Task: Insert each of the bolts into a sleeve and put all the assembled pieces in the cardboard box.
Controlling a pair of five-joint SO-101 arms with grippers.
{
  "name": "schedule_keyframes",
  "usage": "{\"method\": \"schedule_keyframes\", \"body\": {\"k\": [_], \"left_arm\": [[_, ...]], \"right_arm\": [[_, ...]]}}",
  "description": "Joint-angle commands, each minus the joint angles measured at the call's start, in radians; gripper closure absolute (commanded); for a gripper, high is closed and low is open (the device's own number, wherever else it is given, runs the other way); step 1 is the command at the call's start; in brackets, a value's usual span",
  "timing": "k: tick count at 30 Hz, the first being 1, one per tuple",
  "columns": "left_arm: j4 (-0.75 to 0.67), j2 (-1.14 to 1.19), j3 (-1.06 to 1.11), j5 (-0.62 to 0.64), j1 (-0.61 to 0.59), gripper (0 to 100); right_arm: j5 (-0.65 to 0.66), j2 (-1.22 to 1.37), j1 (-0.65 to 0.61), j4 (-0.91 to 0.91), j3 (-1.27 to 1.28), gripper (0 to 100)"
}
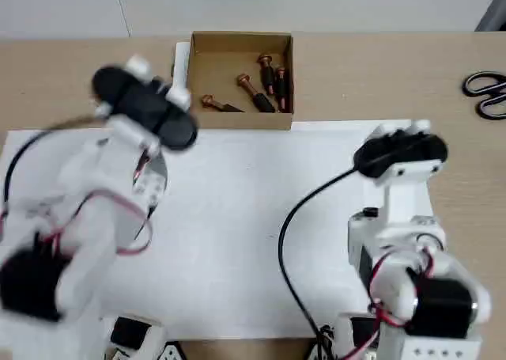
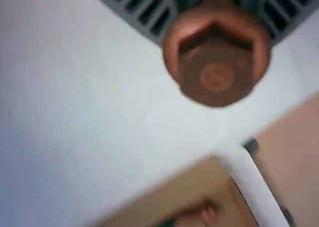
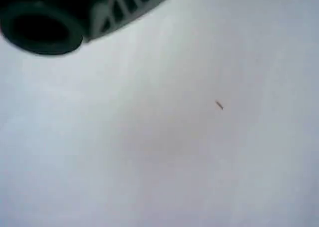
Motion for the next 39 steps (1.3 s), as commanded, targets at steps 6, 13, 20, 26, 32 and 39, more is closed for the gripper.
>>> {"method": "schedule_keyframes", "body": {"k": [6, 13, 20, 26, 32, 39], "left_arm": [[-0.410, -0.626, 0.633, -0.002, 0.000, 99], [-0.709, -0.922, 1.009, 0.146, -0.002, 99], [-0.813, -0.896, 1.017, 0.508, 0.000, 99], [-0.816, -0.893, 1.044, 0.658, 0.009, 99], [-0.816, -0.893, 1.098, 0.818, 0.011, 99], [-0.816, -0.891, 1.148, 0.937, 0.072, 99]], "right_arm": [[0.080, -0.259, -0.094, -0.265, 0.285, 99.6], [0.078, -0.433, -0.171, -0.427, 0.529, 99.6], [0.074, -0.558, -0.306, -0.539, 0.689, 99.6], [0.072, -0.661, -0.395, -0.539, 0.773, 99.6], [0.072, -0.661, -0.453, -0.605, 0.816, 99.6], [0.074, -0.661, -0.536, -0.774, 0.937, 99.6]]}}
